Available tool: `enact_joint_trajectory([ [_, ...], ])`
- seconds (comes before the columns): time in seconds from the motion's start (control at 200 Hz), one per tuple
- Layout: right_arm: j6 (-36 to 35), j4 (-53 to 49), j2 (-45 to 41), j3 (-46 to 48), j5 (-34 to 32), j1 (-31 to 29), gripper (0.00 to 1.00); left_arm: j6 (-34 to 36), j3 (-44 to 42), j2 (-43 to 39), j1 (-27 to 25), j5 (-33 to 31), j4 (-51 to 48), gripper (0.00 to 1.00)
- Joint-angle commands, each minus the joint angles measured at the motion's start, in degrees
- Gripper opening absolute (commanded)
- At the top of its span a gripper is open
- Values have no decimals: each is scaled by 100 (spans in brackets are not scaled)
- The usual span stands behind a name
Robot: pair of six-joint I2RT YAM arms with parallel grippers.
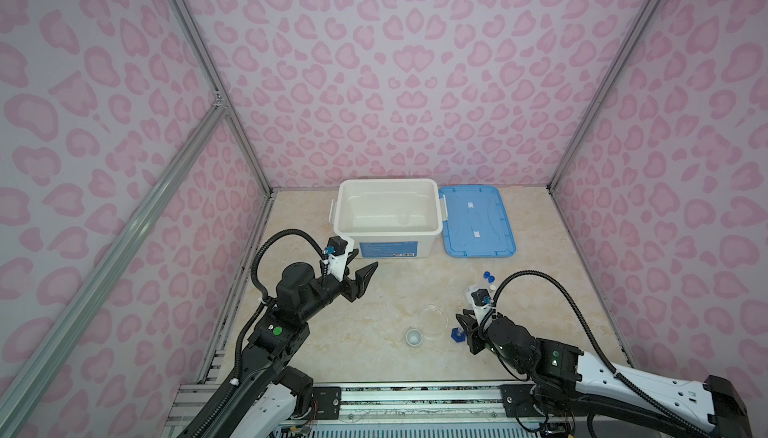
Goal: Organize the chemistry lab equipment
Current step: 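Close the right gripper on the cylinder and lift it over the white tub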
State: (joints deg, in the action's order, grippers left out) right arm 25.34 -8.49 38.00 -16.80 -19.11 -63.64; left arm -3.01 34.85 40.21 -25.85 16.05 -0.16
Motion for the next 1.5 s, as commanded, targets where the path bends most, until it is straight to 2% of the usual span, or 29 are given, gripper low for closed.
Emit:
enact_joint_trajectory([
  [0.0,5,-86,108,-26,-4,-8,21,37,-14,-37,9,3,71,66],
  [0.295,-11,-241,291,-241,23,-30,12,72,4,-42,4,1,40,66],
  [0.505,-161,-1099,525,-993,153,-26,11,98,37,-48,9,-6,-9,66],
  [0.715,-899,-2277,1247,-2775,368,170,11,81,117,-40,17,1,-104,66],
  [0.87,-1615,-2760,2238,-4289,792,628,9,155,235,-146,51,-255,-286,65],
  [0.99,-2166,-3056,3125,-5568,1001,952,8,128,286,-218,303,-324,-414,65],
  [1.225,-2862,-2836,4731,-7743,1607,1584,7,-128,351,-56,1055,99,-461,65],
  [1.345,-3017,-2666,5705,-8690,1952,1905,7,-235,400,79,1273,289,-408,65],
  [1.5,-3083,-2439,6976,-10006,2474,2224,7,-230,365,64,1424,221,-371,65],
])
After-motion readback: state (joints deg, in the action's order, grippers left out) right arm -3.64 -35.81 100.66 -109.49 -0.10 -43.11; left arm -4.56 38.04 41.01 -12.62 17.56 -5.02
